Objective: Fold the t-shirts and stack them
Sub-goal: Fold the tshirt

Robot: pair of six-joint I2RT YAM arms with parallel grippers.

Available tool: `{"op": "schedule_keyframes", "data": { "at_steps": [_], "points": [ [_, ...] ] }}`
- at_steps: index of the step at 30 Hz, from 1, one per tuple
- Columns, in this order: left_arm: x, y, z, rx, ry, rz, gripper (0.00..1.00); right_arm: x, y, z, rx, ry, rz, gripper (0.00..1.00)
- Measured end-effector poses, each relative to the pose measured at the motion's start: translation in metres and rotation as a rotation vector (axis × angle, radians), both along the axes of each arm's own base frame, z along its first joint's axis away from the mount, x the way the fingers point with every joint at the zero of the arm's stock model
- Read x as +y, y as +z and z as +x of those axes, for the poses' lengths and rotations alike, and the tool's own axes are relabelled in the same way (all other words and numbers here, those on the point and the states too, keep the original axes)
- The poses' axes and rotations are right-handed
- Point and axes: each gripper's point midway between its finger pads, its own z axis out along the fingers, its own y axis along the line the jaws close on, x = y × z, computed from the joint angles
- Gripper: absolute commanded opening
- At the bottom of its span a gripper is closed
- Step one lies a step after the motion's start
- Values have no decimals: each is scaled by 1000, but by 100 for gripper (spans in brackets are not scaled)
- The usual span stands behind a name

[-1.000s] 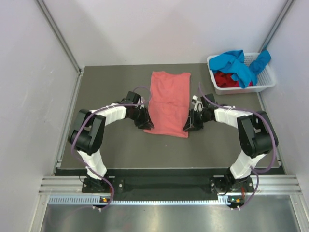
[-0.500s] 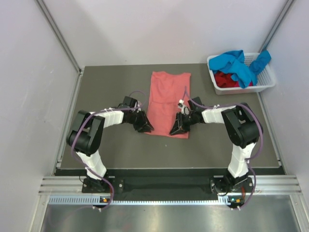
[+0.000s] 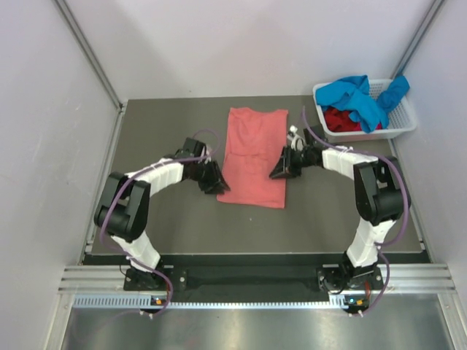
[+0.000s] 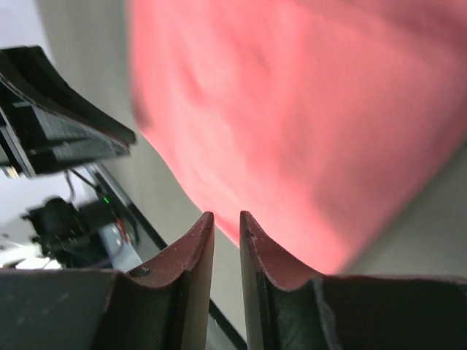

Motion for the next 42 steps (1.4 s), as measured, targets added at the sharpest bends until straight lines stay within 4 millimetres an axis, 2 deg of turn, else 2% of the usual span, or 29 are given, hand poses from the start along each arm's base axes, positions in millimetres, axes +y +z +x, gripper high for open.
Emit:
{"op": "schedule_keyframes", "data": {
  "at_steps": [4, 6, 9, 12, 15, 19, 23, 24, 27, 30, 32, 35, 37, 39, 42],
  "points": [
    [-25, 29, 65, -129, -15, -48, 38, 17, 25, 53, -89, -20, 54, 22],
    [-39, 35, 98, -190, -20, -84, 38, 23, 25, 73, -102, -28, 65, 21],
    [-56, 24, 138, -218, -18, -128, 37, 24, 9, 92, -85, -44, 65, 21],
    [-63, -8, 160, -180, -6, -145, 35, 13, -18, 96, -23, -74, 43, 21],
    [-58, -9, 165, -150, -3, -188, 35, -8, -31, 98, 26, -110, 36, 21],
    [-43, -8, 165, -156, 13, -194, 36, -30, -33, 105, 7, -131, 23, 20],
    [-22, -8, 166, -179, 20, -149, 37, -38, -32, 108, -12, -124, 2, 22],
    [-16, -10, 166, -180, 25, -131, 43, -40, -31, 110, -17, -123, -17, 23],
    [-7, -3, 160, -202, 20, -103, 62, -50, -29, 115, -32, -127, -87, 38],
    [6, 10, 145, -229, 14, -22, 70, -61, -17, 108, -40, -132, -164, 53],
    [17, 25, 133, -248, 13, 37, 77, -69, 1, 102, -74, -141, -209, 59],
    [29, 48, 120, -290, 8, 84, 80, -74, 29, 74, -122, -145, -219, 63],
    [33, 57, 107, -309, -2, 91, 80, -75, 39, 40, -122, -140, -209, 64],
    [36, 54, 90, -295, -11, 87, 79, -74, 33, 10, -115, -136, -198, 64],
    [39, 21, 52, -177, -12, 72, 77, -69, 4, -36, -21, -123, -182, 62]
  ]
}}
